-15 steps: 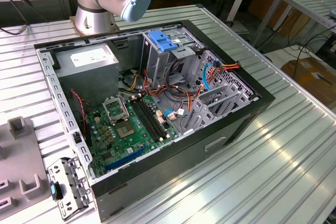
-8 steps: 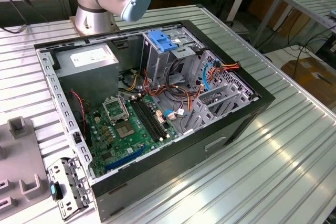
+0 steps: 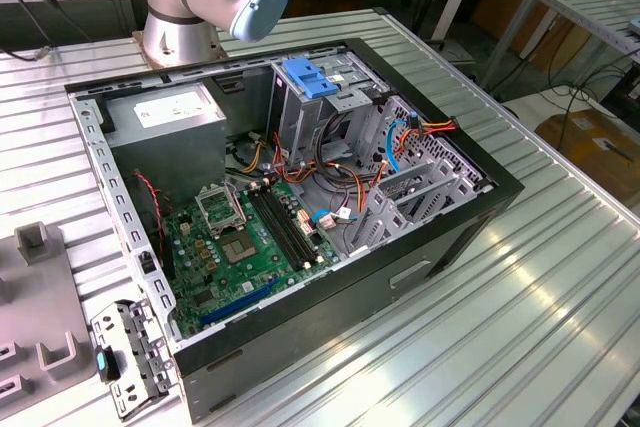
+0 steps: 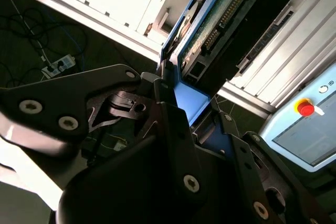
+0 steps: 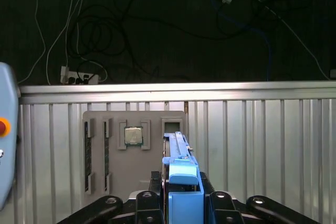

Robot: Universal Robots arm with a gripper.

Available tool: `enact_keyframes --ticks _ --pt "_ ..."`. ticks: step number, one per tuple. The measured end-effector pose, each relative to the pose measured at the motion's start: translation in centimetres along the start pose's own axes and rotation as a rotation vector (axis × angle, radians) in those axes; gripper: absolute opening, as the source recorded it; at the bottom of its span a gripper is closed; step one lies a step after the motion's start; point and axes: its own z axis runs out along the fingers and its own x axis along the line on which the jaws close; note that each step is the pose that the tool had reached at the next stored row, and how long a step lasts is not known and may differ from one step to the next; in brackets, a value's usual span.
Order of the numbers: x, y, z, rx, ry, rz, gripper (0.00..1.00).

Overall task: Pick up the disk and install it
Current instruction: 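Pick up the disk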

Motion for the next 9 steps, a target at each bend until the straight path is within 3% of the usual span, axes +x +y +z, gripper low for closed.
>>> enact_keyframes --ticks 9 --pt "0.01 -0.01 -0.62 -0.0009 0.0000 0.000 0.37"
